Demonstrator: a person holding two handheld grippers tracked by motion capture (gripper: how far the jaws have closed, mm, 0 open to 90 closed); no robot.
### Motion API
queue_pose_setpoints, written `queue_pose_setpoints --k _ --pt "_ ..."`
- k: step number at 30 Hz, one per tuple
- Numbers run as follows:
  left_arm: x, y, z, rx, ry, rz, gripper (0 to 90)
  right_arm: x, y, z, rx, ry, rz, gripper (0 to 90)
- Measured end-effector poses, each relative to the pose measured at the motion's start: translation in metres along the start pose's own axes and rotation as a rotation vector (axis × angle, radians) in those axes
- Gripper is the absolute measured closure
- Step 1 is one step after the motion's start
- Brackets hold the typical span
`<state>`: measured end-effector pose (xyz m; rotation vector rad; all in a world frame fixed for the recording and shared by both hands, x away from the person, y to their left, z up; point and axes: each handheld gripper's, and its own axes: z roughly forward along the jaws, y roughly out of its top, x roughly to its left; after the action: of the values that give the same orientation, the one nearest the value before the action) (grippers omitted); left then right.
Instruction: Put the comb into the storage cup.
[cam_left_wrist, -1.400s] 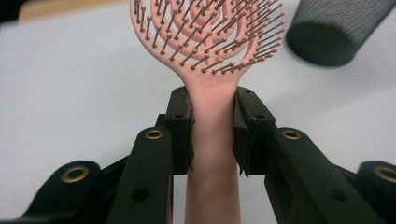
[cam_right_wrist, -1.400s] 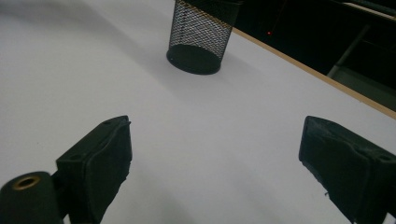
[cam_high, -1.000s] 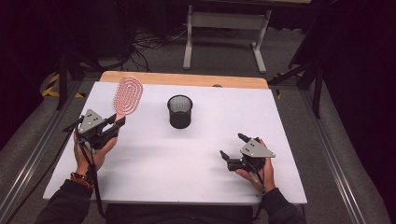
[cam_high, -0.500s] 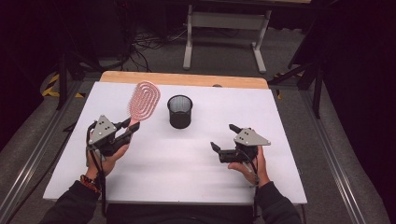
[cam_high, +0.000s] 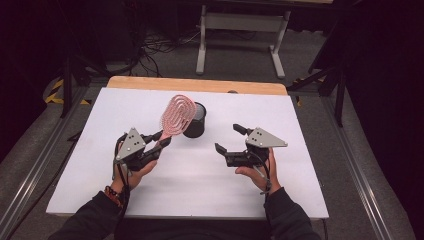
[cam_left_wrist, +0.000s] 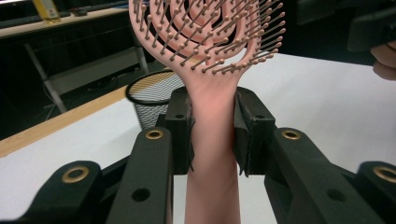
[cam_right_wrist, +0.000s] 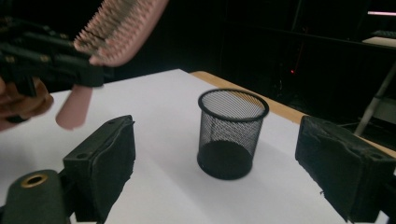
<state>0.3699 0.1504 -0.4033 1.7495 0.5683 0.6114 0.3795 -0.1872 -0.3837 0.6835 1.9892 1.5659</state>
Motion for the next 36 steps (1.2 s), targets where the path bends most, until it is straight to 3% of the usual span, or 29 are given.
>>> queue_pose_setpoints --k 3,7,17,29,36 --pt "-0.009 0.000 0.008 -0.004 -0.037 0.003 70.8 0.007 0.011 0.008 -0.032 0.025 0.004 12.6" --pt "-0.017 -0.001 0.014 0.003 -0.054 0.017 70.8 0.014 0.019 0.016 -0.050 0.056 0.011 12.9" --pt "-0.043 -0.006 0.032 0.024 -0.101 0.069 70.8 0.019 0.023 0.022 -0.057 0.090 0.040 12.9" --pt "-0.057 -0.008 0.043 0.035 -0.093 0.107 70.8 0.017 0.020 0.020 -0.064 0.118 0.075 16.8" --pt "-0.059 -0.011 0.045 0.043 -0.077 0.119 70.8 0.018 0.017 0.021 -0.059 0.126 0.099 27.2"
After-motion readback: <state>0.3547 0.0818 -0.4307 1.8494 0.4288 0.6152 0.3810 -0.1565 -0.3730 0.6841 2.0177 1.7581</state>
